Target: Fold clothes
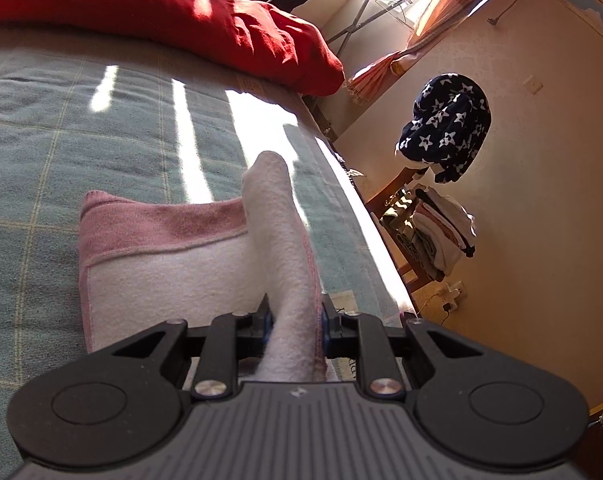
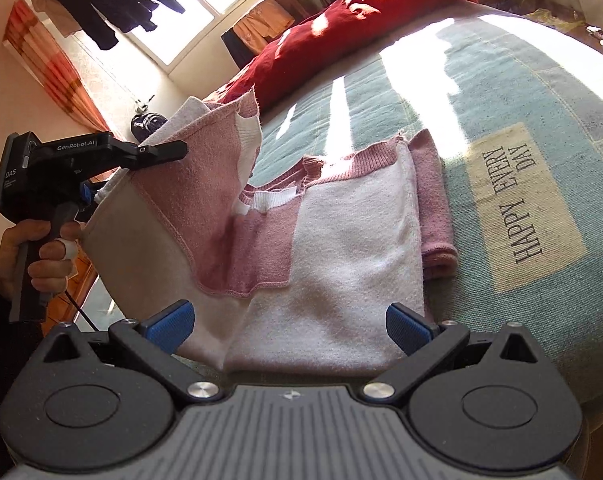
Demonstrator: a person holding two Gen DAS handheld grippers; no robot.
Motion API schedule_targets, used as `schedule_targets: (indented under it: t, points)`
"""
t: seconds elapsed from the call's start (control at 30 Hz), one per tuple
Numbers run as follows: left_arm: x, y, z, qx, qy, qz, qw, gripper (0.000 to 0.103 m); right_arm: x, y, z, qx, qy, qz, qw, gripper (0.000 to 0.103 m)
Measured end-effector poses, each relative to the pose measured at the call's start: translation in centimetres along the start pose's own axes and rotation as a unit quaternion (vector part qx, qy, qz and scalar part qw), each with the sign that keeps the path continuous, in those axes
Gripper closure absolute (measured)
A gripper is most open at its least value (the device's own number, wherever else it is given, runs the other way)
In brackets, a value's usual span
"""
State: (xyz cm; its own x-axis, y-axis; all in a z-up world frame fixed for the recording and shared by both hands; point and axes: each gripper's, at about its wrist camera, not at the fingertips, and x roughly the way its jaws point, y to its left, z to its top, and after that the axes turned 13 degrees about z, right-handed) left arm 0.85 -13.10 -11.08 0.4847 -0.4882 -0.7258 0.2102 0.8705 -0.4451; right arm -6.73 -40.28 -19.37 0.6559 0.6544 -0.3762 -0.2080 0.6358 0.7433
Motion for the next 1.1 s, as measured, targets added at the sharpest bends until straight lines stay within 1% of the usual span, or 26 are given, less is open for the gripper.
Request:
schedule_targets:
  t: [0.27, 0.33, 0.67, 1.0, 1.1]
  points:
    - [3.1, -3.7, -0.1, 0.014, 0.02, -0.012, 0.9996, 0.084, -2.4, -2.1, 0.1, 0.026, -0.028, -0.006, 0.999, 0.0]
    - [3.9, -4.5, -0.2, 0.019, 0.025, -0.01, 0.9995, 0.084, -2.9, -2.5, 0.2, 0.031, -0.035, -0.009, 0.999, 0.0]
    - [9.1, -6.8, -1.8, 0.023, 0.066, 0.018, 0.9974, 0.084, -4.6, -3.2, 0.0, 0.04, -0.055, -0.01, 0.998, 0.0]
    - [13.1, -8.2, -3.0, 0.04, 0.086, 0.064, 0.9934, 0.084, -4.7, -2.6, -0.3, 0.033, -0.052, -0.014, 0.998, 0.0]
    - [13.9, -8.3, -3.5, 0.039, 0.088, 0.07, 0.9929, 0.084, -4.8, -2.5, -0.7, 0.035, -0.051, -0.018, 0.998, 0.0]
